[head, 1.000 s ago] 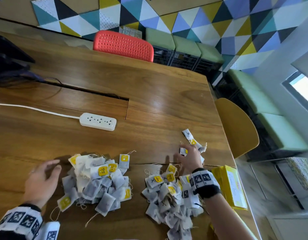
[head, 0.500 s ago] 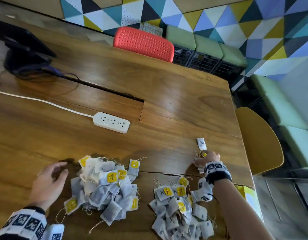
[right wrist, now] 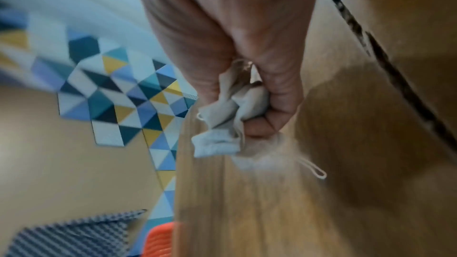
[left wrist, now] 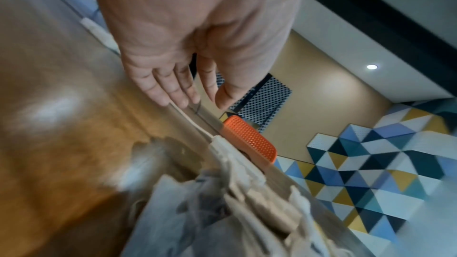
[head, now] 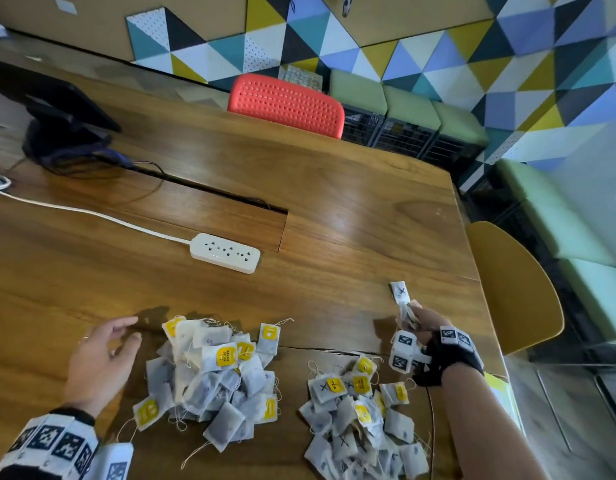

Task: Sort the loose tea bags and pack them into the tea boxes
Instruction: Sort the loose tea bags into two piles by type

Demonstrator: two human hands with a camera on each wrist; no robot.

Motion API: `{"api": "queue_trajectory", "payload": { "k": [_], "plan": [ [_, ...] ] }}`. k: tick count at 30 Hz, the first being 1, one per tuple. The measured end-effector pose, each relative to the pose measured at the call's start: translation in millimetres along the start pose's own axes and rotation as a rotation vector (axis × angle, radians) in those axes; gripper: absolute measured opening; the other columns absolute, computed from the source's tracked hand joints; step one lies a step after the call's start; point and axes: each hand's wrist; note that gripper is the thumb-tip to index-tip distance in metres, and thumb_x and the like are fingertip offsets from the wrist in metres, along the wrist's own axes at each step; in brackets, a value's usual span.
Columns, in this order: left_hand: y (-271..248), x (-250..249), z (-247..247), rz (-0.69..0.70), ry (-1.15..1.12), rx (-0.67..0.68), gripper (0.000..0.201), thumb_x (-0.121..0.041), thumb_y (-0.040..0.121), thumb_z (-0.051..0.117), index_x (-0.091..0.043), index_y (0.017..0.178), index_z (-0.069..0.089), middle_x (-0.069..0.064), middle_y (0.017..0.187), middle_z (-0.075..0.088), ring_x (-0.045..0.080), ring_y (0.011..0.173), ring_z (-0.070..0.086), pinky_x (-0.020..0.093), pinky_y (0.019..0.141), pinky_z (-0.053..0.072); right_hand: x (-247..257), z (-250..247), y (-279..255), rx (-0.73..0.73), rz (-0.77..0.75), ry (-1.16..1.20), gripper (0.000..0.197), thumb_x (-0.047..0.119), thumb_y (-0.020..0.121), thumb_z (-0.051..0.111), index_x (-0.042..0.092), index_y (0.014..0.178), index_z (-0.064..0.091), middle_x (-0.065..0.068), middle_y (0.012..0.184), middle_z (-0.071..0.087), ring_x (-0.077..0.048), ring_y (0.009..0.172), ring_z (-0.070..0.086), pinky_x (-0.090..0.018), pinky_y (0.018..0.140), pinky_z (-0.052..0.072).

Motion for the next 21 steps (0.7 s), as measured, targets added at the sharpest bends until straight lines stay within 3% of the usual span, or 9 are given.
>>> {"api": "queue_trajectory", "payload": {
  "k": [2,3,6,7,9,12,15,18,21],
  "plan": [
    [0.4,-12.9,-5.4,0.053,0.01,0.003,0.029,-0.016,0.09,0.061,-0.022,0.118,0.059,0.009,0.123,0.059,0.025,0.111,0.057,0.039,0.085,0.049,4.2,0.1,-6.5,0.118,0.136,0.344,0.026,0.026,0.099,0.048,0.004,0.085,0.052,-0.01,0.056,0.059,-0.016,0.037,0.058,-0.022,0.034,0.046],
    [-0.3,-21.7,-6.9,0.081,0.008,0.005,0.029,-0.016,0.09,0.061,-0.023,0.118,0.059,0.008,0.124,0.057,0.024,0.111,0.056,0.04,0.088,0.047,6.1,3.4,-14.9,0.172,0.163,0.448,0.025,0.025,0.095,0.054,0.004,0.081,0.052,-0.012,0.055,0.057,-0.017,0.041,0.058,-0.021,0.034,0.046],
    [-9.6,-57.0,-5.3,0.216,-0.042,0.047,0.03,-0.011,0.089,0.061,-0.026,0.114,0.059,0.002,0.127,0.052,0.018,0.106,0.055,0.032,0.092,0.045,0.1,16.4,-43.9,0.402,0.147,0.588,0.028,0.004,0.058,0.085,-0.003,0.073,0.062,-0.016,0.06,0.06,-0.02,0.057,0.058,-0.025,0.042,0.051],
    [-14.5,-69.2,-2.8,0.286,-0.058,0.073,0.03,-0.01,0.088,0.062,-0.028,0.112,0.058,-0.001,0.127,0.052,0.018,0.103,0.057,0.027,0.09,0.046,-4.3,23.4,-59.9,0.467,0.165,0.634,0.024,0.001,0.061,0.084,-0.003,0.074,0.064,-0.015,0.065,0.062,-0.02,0.058,0.059,-0.026,0.045,0.052],
    [-26.0,-89.5,5.6,0.422,-0.085,0.165,0.029,-0.011,0.087,0.063,-0.03,0.11,0.058,-0.007,0.125,0.052,0.012,0.104,0.057,0.024,0.091,0.044,-18.2,40.3,-92.2,0.535,0.202,0.713,0.009,0.007,0.086,0.063,0.0,0.08,0.061,-0.013,0.073,0.061,-0.018,0.063,0.061,-0.025,0.047,0.053],
    [-50.3,-118.9,22.0,0.572,-0.101,0.392,0.023,-0.023,0.09,0.062,-0.039,0.106,0.059,-0.024,0.121,0.05,-0.009,0.11,0.049,0.007,0.092,0.033,-45.9,71.7,-137.7,0.573,0.247,0.716,0.017,0.008,0.089,0.055,-0.005,0.098,0.061,-0.018,0.091,0.062,-0.021,0.081,0.059,-0.029,0.049,0.055],
    [-70.8,-139.8,37.4,0.645,-0.099,0.597,0.029,-0.047,0.084,0.065,-0.04,0.112,0.059,-0.025,0.114,0.053,-0.004,0.106,0.053,0.007,0.083,0.039,-72.9,103.1,-165.5,0.598,0.231,0.551,0.017,0.012,0.092,0.053,-0.002,0.1,0.059,-0.016,0.088,0.062,-0.022,0.078,0.059,-0.029,0.049,0.056],
    [-78.7,-145.5,50.2,0.66,-0.071,0.612,0.044,-0.057,0.074,0.071,-0.036,0.111,0.058,-0.017,0.103,0.058,-0.001,0.096,0.056,0.009,0.078,0.043,-85.8,119.3,-186.8,0.665,0.253,0.505,0.028,0.012,0.098,0.045,-0.006,0.089,0.064,-0.021,0.083,0.068,-0.027,0.067,0.068,-0.032,0.057,0.058],
    [-81.4,-145.7,55.4,0.564,-0.15,0.539,0.041,-0.039,0.072,0.081,-0.03,0.106,0.059,-0.012,0.088,0.063,0.004,0.082,0.061,0.013,0.067,0.048,-93.3,118.5,-195.9,0.749,0.28,0.551,0.024,0.01,0.095,0.048,-0.005,0.098,0.065,-0.021,0.1,0.067,-0.027,0.078,0.069,-0.034,0.067,0.059]
  ]
}}
Point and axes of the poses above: each hand's wrist, its own y-axis towards the middle knuckle, its own z-axis out of the palm, x = y × z
